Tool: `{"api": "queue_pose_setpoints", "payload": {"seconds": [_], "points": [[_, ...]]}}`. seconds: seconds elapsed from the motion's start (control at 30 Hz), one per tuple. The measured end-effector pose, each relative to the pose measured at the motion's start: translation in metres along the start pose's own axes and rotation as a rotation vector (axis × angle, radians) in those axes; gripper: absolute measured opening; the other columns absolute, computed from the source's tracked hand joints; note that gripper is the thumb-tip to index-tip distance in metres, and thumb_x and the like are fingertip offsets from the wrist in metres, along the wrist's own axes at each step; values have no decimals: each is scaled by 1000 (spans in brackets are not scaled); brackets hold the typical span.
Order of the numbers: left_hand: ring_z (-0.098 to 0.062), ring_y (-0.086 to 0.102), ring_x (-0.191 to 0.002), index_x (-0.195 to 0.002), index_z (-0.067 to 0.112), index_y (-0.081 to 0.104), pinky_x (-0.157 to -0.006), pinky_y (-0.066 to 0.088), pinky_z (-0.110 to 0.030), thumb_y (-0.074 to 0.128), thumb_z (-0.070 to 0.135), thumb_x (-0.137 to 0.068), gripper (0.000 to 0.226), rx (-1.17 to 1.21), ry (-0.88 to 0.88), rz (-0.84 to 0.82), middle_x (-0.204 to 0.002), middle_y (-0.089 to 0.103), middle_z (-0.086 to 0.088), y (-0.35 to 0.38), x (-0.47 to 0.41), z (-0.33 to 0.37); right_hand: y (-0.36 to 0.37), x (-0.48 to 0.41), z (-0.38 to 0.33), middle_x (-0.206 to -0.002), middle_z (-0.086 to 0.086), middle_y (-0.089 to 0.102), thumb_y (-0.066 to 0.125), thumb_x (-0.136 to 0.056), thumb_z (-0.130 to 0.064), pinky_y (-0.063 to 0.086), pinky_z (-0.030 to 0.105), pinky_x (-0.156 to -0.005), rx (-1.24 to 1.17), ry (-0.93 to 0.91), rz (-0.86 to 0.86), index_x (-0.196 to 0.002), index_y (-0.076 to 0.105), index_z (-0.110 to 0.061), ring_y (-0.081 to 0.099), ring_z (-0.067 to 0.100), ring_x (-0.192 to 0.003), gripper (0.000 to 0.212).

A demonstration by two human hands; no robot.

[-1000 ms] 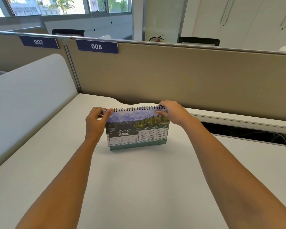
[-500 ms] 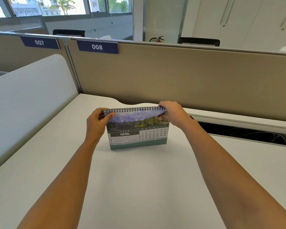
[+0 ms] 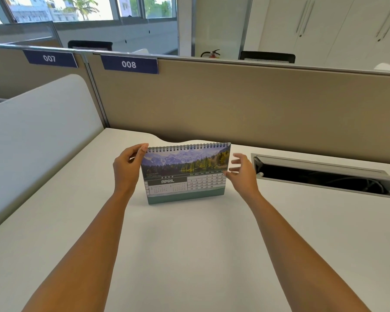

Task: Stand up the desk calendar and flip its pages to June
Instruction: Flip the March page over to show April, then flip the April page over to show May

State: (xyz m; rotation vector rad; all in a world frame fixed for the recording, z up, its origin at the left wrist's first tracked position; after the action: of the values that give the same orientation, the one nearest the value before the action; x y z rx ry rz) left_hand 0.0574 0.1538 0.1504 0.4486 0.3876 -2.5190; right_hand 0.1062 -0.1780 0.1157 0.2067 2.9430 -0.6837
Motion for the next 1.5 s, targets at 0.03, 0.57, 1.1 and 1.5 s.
{"api": "queue_pose_setpoints", "payload": {"seconds": [0.03,0.57,1.1,1.5], "points": [[-13,58,-97,-113,12,64,-70,50,-12,54,33,-89,34,-2,-2,12,-116,66,-10,0,0,0,2,5,10,-116,13,56,68,-79,-2,48,26,-72,-10,32,5,-122,45,-11,59,21,-89,50],[-11,58,-95,-111,16,65,-70,51,-14,56,35,-87,32,24,-14,40,-110,64,0,-1,4,-2,9,32,33,-88,6,59,70,-80,-16,52,23,-68,-94,89,-13,-90,52,-11,56,17,-80,21],[-13,62,-89,-105,17,66,-63,51,-7,36,42,-96,40,157,-95,-3,-105,65,1,-1,7,1,18,59,-2,-105,5,73,11,-96,-50,47,32,-89,-814,310,-547,-101,72,-23,64,20,-102,67],[-10,62,-88,-114,15,56,-66,52,-9,34,32,-98,32,174,-91,7,-109,63,-1,-2,3,-3,5,21,-110,-148,-4,38,47,-93,-37,34,39,-106,271,-512,-117,-136,38,-33,34,16,-135,44]]}}
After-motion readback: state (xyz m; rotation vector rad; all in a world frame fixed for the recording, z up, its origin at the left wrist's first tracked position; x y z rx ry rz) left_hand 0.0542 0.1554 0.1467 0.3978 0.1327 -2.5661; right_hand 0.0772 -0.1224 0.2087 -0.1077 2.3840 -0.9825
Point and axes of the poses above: each hand's wrist, its own x-axis away from the middle knuckle, its own y-axis out of the palm, z = x × y, the point moved 9 cm from there along -x, towards the middle knuckle
